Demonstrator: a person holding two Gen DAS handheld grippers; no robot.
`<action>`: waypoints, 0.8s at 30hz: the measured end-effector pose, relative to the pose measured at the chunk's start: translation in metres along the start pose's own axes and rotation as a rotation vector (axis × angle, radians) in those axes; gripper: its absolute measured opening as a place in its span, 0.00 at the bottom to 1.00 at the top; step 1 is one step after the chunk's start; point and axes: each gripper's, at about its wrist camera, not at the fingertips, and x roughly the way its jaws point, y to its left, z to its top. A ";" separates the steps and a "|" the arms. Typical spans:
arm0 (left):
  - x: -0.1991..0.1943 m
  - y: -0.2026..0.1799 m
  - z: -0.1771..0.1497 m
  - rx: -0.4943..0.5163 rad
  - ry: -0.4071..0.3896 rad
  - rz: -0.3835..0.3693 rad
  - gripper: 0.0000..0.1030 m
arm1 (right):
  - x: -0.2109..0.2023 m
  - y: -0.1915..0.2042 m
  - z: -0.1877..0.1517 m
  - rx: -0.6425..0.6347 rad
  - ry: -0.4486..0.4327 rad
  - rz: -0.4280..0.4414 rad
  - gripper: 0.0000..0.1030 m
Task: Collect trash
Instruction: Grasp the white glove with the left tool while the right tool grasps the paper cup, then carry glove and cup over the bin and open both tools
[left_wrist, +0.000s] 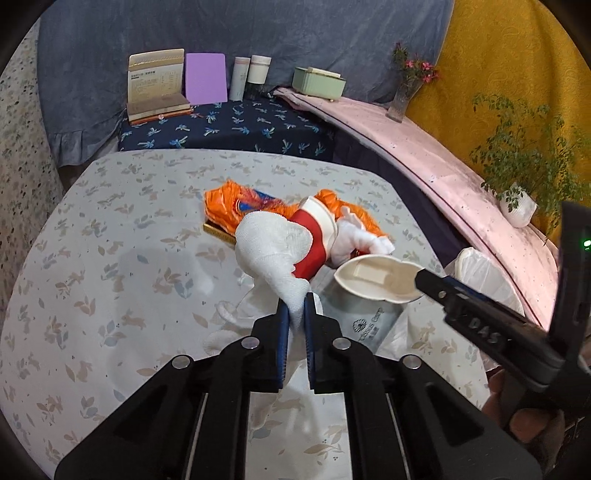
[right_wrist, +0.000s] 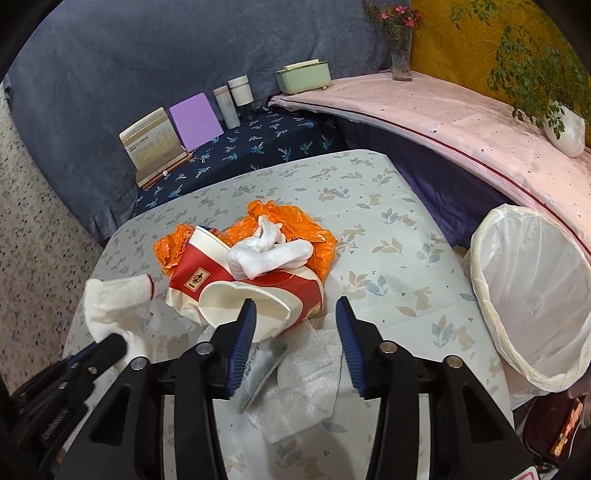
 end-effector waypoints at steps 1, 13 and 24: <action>-0.001 -0.001 0.001 0.003 -0.004 -0.001 0.08 | 0.002 0.000 0.000 0.000 0.006 0.002 0.29; -0.008 -0.026 0.015 0.041 -0.035 -0.037 0.08 | -0.034 -0.022 0.009 0.031 -0.088 0.004 0.09; -0.016 -0.098 0.035 0.143 -0.085 -0.128 0.08 | -0.109 -0.077 0.037 0.102 -0.263 -0.048 0.08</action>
